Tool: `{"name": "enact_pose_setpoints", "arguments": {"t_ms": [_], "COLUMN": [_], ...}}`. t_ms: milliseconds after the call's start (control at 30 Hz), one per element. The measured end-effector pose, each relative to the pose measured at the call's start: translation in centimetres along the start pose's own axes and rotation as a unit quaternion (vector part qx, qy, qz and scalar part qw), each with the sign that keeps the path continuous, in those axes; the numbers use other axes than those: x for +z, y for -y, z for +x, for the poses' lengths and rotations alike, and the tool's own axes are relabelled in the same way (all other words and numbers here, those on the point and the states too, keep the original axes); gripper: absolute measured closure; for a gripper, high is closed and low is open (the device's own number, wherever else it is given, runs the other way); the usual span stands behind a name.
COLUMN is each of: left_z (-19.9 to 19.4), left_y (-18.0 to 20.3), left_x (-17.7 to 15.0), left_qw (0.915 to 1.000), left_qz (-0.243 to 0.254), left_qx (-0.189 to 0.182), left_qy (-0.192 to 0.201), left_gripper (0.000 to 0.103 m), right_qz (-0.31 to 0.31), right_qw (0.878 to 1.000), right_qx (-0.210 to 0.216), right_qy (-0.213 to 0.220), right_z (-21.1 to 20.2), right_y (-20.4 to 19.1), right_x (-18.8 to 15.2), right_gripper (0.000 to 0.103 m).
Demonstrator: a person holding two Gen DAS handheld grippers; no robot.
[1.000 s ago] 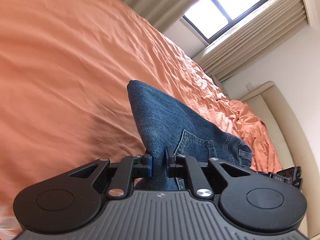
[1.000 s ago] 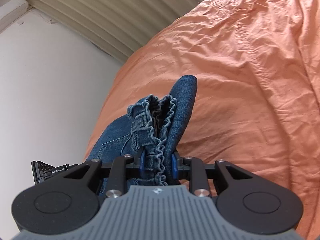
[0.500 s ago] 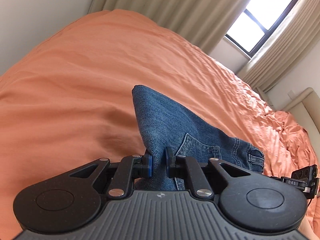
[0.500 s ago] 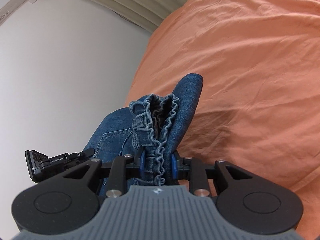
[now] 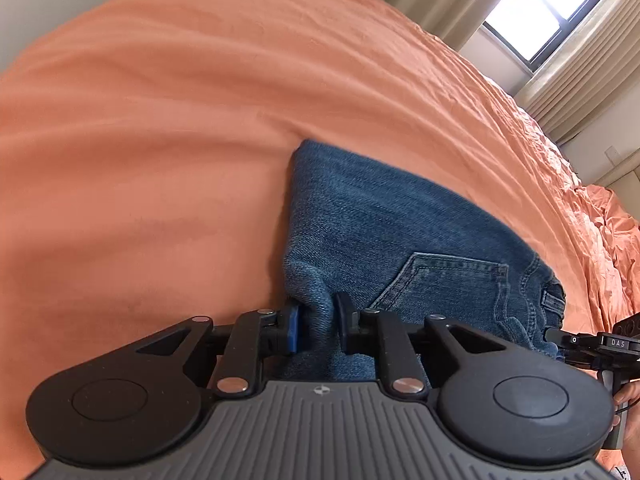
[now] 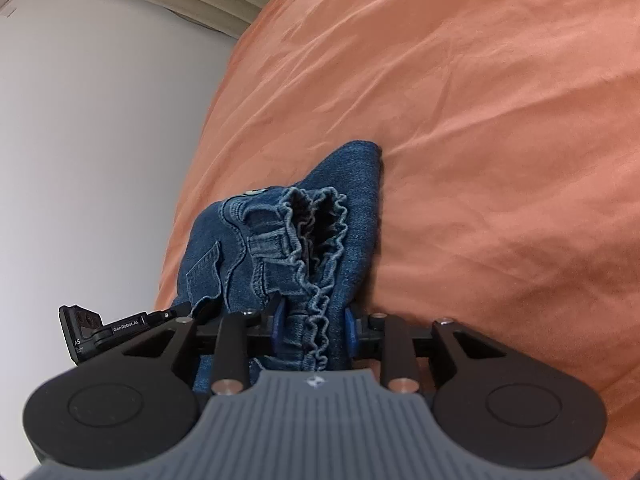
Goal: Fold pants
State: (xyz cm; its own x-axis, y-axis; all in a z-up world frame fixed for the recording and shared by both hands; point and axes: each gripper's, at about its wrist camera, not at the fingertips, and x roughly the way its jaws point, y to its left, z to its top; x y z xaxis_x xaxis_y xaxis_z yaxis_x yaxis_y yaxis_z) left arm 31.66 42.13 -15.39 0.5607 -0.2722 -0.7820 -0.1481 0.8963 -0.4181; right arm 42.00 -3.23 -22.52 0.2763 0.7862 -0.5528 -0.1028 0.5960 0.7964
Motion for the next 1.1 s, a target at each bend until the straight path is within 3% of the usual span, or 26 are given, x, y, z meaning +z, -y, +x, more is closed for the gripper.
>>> {"name": "enact_pose_setpoints", "arguments": {"t_ms": [133,267,433,500,600,733,800,900,967,1100], "left_z": [-0.8,-2.4,-5.1,-6.3,-8.5,-11.1,-11.2,-9.7,-8.5,-6.8], "left_y": [-1.0,-0.3,0.0,0.6,1.9,3.7,4.4,5.1,4.7,3.3], "left_x": [-0.2,-0.6,-2.0,-2.5,-3.6,-5.8,-7.1,-8.8,-10.0,-11.9], "left_qw": [0.9997,0.9998,0.9984,0.9971,0.9923,0.9901,0.989,0.9857,0.9854,0.9846], "left_qz": [-0.02,0.004,0.018,0.03,0.073,0.096,0.108,0.134,0.138,0.137], "left_qx": [-0.015,0.011,0.051,0.068,0.099,0.073,0.062,0.082,0.092,0.108], "left_qy": [-0.005,-0.014,-0.019,-0.011,0.015,0.072,0.08,0.06,0.04,0.002], "left_gripper": [0.073,0.071,0.07,0.07,0.071,0.071,0.071,0.074,0.079,0.092], "right_qz": [-0.002,-0.024,-0.077,-0.144,-0.248,-0.359,-0.4,-0.437,-0.43,-0.396], "right_qw": [1.0,0.999,0.994,0.982,0.951,0.909,0.891,0.869,0.869,0.884], "right_qx": [-0.009,-0.035,-0.079,-0.119,-0.18,-0.191,-0.192,-0.214,-0.234,-0.243], "right_qy": [-0.003,-0.004,0.006,0.03,0.055,0.092,0.092,0.092,0.072,0.046], "right_z": [-0.1,0.8,-0.4,-1.9,-3.6,-5.8,-5.7,-4.1,-2.9,-0.4], "right_y": [-0.2,-1.5,-4.5,-6.7,-9.9,-13.0,-13.8,-14.2,-13.5,-10.7], "right_x": [0.0,0.9,0.7,0.0,-1.8,-5.8,-8.0,-10.7,-11.2,-11.0], "right_gripper": [0.077,0.072,0.056,0.056,0.055,0.054,0.054,0.057,0.065,0.065]}}
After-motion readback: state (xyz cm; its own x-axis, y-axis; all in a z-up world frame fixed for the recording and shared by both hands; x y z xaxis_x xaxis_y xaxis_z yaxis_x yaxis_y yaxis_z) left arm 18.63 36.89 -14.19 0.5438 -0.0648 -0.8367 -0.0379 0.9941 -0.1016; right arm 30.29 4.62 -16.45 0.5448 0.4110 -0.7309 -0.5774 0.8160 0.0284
